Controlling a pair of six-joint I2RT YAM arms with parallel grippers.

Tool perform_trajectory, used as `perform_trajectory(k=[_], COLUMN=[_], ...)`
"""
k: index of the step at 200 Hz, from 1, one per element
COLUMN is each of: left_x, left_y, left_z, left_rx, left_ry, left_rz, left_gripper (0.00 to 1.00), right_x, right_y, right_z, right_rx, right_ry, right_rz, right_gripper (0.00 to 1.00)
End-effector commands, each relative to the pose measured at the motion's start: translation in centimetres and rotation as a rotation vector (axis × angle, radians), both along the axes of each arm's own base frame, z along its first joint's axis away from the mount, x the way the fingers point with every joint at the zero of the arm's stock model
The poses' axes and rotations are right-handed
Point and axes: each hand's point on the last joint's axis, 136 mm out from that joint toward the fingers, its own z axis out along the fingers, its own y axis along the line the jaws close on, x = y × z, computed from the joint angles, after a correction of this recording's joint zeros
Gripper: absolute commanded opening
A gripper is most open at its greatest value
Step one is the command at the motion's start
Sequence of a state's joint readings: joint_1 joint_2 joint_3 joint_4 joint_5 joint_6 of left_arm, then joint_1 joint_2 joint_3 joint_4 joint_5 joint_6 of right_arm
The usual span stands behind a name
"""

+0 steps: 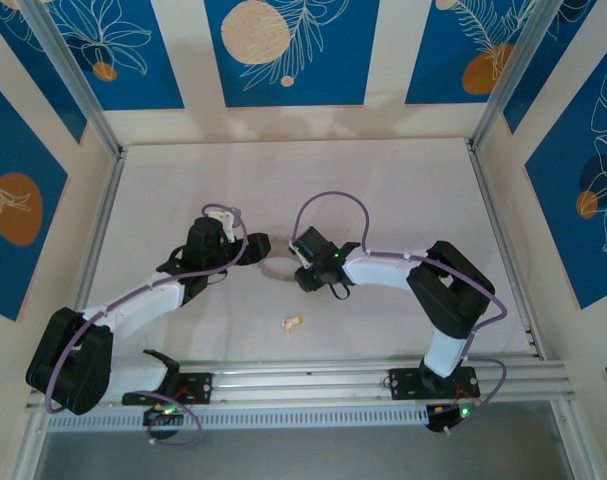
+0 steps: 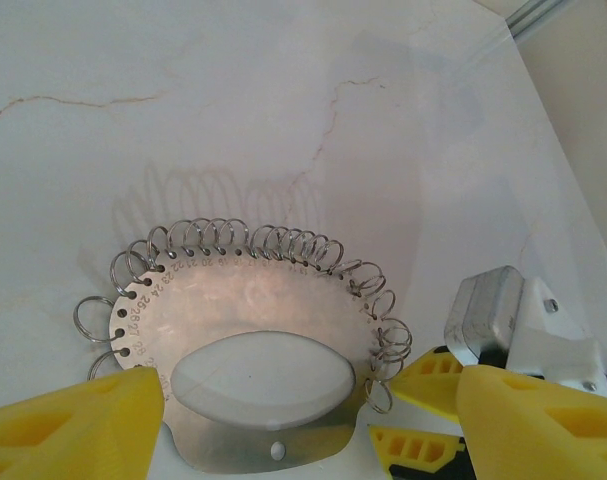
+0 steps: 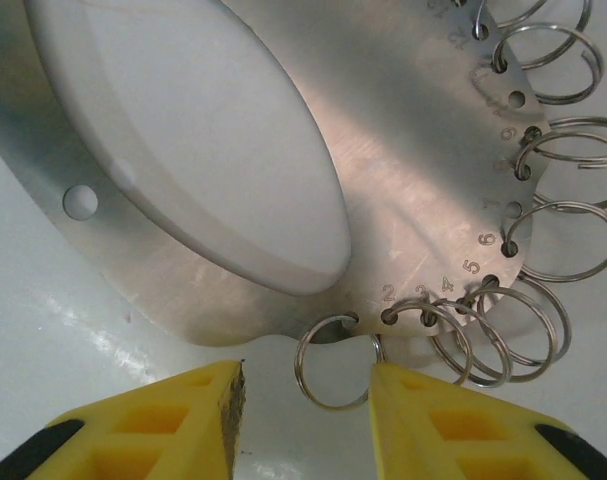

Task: Put the keys on the keyring

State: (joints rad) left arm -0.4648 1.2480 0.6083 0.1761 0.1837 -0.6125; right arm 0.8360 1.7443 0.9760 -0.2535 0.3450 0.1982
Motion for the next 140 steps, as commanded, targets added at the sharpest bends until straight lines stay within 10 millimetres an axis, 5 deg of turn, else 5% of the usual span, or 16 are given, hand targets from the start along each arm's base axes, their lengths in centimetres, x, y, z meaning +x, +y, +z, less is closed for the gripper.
perform_trajectory(k=[1,140], left_x=[0.0,0.1], left_y=[0.2,0.4], left_z=[0.4,0.5], left_rx=[-0.025,-0.027], left_ry=[-0.011,-0.011], left_rz=[0.002,0.008], left_gripper=[0.77,0.77], right_x=[0.6,1.1], right_y=[0.3,0.6], right_z=[2.2,-0.4], right_rx=[-0.03,-0.255], right_ry=[-0.08,-0.18], right_rz=[0.046,0.15], right_gripper=[0.39,0.37])
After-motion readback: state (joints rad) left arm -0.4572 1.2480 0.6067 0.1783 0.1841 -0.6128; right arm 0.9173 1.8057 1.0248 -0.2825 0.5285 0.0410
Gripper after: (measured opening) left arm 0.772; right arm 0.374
